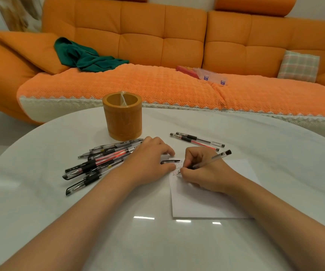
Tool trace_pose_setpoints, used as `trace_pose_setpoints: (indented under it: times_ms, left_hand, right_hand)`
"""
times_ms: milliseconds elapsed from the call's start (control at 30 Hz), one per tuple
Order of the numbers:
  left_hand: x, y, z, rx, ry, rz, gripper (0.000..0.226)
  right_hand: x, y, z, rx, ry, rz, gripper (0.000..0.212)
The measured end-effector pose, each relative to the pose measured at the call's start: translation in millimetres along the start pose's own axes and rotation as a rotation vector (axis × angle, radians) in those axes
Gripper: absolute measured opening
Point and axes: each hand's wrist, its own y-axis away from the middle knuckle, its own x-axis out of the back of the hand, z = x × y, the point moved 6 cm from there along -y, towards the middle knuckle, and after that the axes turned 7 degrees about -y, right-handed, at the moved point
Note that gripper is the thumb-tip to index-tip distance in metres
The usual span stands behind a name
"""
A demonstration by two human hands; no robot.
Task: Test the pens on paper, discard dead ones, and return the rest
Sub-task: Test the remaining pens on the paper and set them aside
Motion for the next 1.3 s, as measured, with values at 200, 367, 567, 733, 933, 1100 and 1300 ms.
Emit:
trace_pose_setpoints:
  times_ms: [200, 367, 567, 733, 933, 1100, 1300]
  left_hand:
    - [-1.8, -0.6, -0.9, 0.021, 0.008, -0.001, 0.040]
    - [-1.2, 0.2, -0.5, 0.020, 0.022, -0.006, 0.042]
    - [-0.1, 0.8, 0.3, 0.022, 0.014, -0.010, 0.043]
    - [-0.6, -0.2, -0.7, 0.031, 0.009, -0.014, 0.044]
    - [-0.9, -0.3, -0.7, 0.030, 0.015, -0.023, 0.043]
    - [-0.9, 0.2, -0.6, 0.029, 0.021, -0.017, 0.043]
    - [-0.7, 0.1, -0.9, 0.039, 0.012, -0.017, 0.044]
  right_hand:
    - [2.2, -3.7, 4.6, -0.008, 0.017, 0.023, 0.019]
    - [1.9, -4.0, 4.3, 0.016, 0.039, 0.021, 0.020]
    - [-0.4, -2.7, -0.1, 0.025, 0.078, -0.001, 0.022]
    - [5.7, -1.5, 4.2, 0.059, 0.047, 0.066, 0.020]
    - [1.3, -1.9, 3.6, 0.078, 0.083, 0.036, 0.021]
    - [-0.2, -1.0, 2.3, 0.078, 0.112, 0.024, 0.021]
    - [1.2, 1.8, 1.2, 0.099, 0.125, 0.052, 0.019]
